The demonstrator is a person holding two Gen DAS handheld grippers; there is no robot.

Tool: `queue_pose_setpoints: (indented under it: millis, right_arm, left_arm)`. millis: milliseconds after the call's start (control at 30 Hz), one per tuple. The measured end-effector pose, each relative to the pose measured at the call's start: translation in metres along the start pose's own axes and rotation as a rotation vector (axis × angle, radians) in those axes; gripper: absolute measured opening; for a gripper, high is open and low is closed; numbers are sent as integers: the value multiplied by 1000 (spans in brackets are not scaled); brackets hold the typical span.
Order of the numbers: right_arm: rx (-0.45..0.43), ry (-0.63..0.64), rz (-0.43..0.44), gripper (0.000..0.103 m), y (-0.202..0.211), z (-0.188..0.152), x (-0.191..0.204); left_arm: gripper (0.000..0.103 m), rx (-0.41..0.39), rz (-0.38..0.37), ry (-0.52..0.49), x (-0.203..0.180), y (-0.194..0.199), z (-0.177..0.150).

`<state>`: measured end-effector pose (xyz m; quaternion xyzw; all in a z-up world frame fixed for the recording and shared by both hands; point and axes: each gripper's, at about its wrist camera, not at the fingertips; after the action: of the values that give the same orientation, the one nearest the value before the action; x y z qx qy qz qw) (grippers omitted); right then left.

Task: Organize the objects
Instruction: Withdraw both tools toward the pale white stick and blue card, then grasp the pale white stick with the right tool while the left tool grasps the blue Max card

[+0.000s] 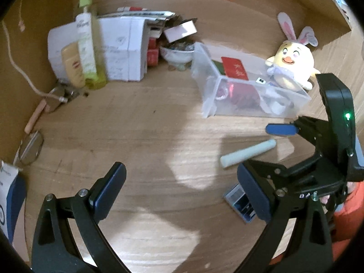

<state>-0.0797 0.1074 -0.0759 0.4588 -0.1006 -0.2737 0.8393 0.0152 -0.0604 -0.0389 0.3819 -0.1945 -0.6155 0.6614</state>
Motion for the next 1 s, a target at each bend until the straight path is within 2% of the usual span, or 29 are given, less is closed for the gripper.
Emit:
queue_pose_setpoints:
  millis: [100,167,267,367,467,533,767,1000]
  right_arm:
    - [7,31,6,82,-4,4,7]
    - [9,41,13,62,-5,5,10]
    - [17,49,46,42,-6,6,15]
    - [16,46,43,27,-6,8,16]
    - [12,18,26,17,-2,2,14]
    - [8,-6,24,14,1,-2,11]
    - [-14,-94,3,14,12,-21,0]
    - [-42,-170,4,14,24,-31,-9]
  left_arm:
    - [99,15,-1,14,6,0,-4]
    - [99,17,-8,14,7,2,-6]
    - [99,11,-22,1,6,5,-8]
    - [99,17,-47,-21,1,5,-10]
    - [99,41,-69,-47,-7,2,-15]
    - [99,64,-78,-69,-13,-3,-20]
    - [99,114,-119,-116,-30,-11,-33]
    - [99,131,-125,-149,-43,-17,-42]
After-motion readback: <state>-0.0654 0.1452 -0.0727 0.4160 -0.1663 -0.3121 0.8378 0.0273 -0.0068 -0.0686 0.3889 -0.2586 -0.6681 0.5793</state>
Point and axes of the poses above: each gripper's, at about its wrist camera, not at the fingertips, and y roughly against the way its jaws point, x to its left, z to its top, and after that the axes turned 7 degrees about y, right-handed
